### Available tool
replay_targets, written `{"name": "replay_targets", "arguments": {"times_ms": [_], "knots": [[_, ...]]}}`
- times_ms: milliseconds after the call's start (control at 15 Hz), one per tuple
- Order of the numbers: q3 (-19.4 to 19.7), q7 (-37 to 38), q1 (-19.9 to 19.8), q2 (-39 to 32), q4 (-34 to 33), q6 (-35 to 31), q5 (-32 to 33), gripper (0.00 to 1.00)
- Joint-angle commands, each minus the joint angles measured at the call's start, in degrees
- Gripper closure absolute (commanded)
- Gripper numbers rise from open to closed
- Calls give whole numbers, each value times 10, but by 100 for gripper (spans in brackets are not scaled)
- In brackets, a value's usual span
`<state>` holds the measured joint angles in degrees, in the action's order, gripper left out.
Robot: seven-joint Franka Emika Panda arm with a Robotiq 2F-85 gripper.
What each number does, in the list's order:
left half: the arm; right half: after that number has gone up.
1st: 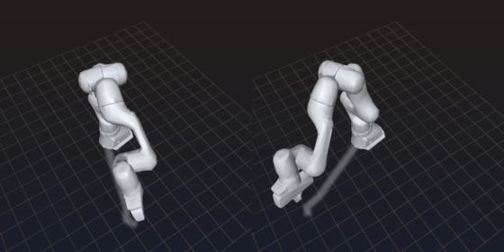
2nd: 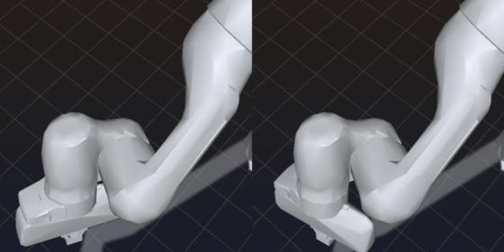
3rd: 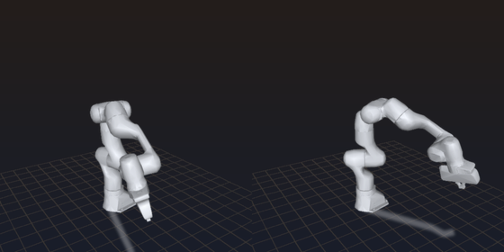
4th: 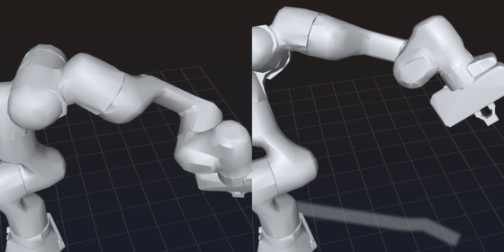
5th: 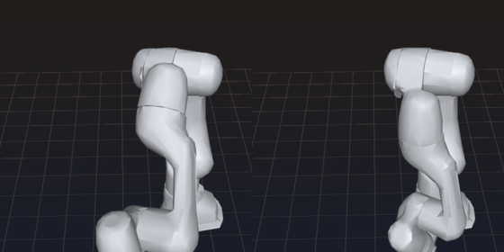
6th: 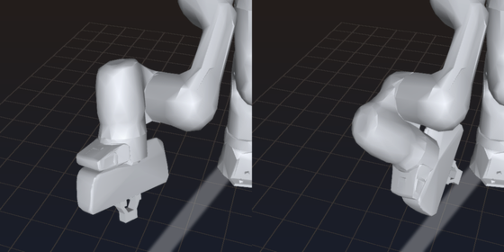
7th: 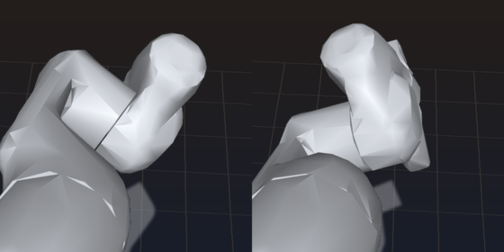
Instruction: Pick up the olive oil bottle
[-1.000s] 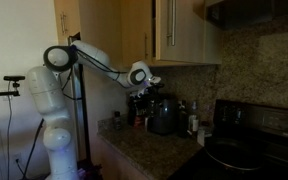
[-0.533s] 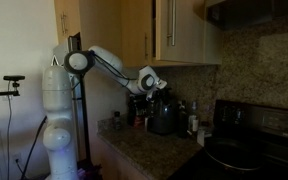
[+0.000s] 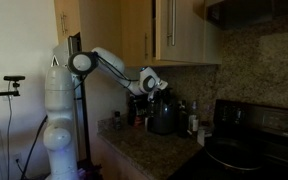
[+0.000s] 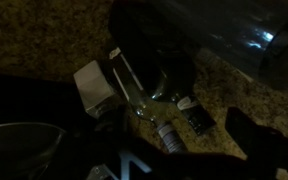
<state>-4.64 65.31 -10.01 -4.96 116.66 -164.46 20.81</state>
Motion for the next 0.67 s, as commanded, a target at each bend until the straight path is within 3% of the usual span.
{"name": "replay_targets", "arguments": {"times_ms": [0, 133, 267, 333, 600], "knots": [[11, 30, 6, -61, -56, -57, 40, 0], [44, 82, 19, -92, -95, -93, 115, 0], [84, 165, 42, -93, -122, -60, 165, 0], [51, 114, 19, -77, -84, -77, 131, 0], [73, 137, 30, -91, -107, -70, 153, 0]]}}
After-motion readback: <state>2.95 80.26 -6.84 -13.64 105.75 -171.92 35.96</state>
